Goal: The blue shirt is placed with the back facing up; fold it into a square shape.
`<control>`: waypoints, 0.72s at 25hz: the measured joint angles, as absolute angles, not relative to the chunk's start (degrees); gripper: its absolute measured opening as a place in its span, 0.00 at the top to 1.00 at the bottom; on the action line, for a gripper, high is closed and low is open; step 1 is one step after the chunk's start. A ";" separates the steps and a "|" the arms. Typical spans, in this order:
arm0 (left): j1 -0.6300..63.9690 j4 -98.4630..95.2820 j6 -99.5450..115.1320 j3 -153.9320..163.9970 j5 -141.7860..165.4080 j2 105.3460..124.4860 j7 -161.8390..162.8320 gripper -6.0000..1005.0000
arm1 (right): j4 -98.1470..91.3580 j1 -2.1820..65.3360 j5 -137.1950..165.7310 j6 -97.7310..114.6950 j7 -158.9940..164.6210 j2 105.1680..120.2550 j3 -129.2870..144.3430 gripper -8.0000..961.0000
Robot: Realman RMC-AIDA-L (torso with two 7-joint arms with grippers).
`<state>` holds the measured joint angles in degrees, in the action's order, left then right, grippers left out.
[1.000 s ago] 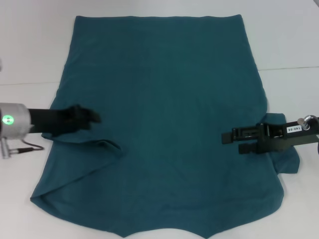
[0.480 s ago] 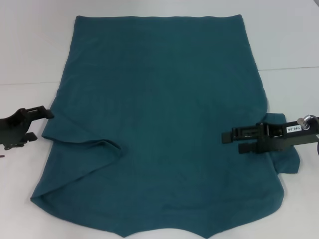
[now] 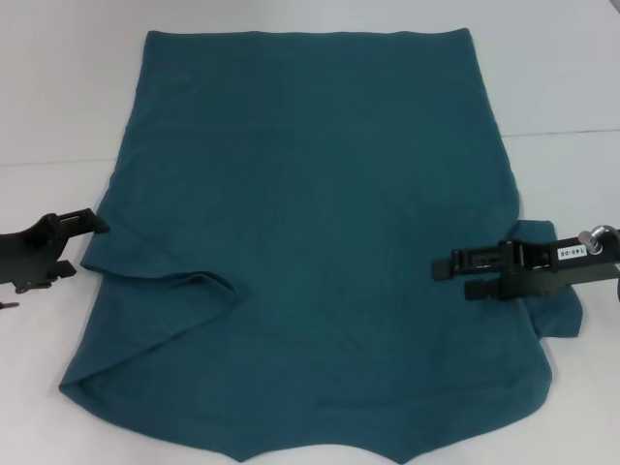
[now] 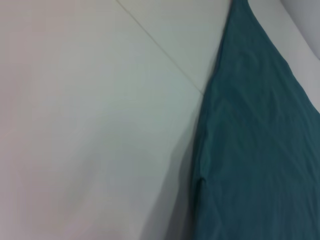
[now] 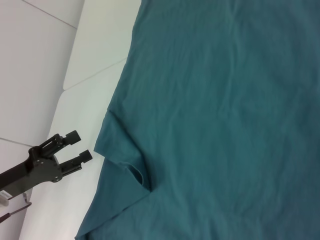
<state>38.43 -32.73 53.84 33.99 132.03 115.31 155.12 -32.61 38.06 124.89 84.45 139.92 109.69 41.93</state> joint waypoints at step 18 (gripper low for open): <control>40.62 -28.54 48.69 34.54 132.10 115.30 152.55 0.14 | -32.61 37.79 124.89 84.57 140.00 109.60 41.68 0.08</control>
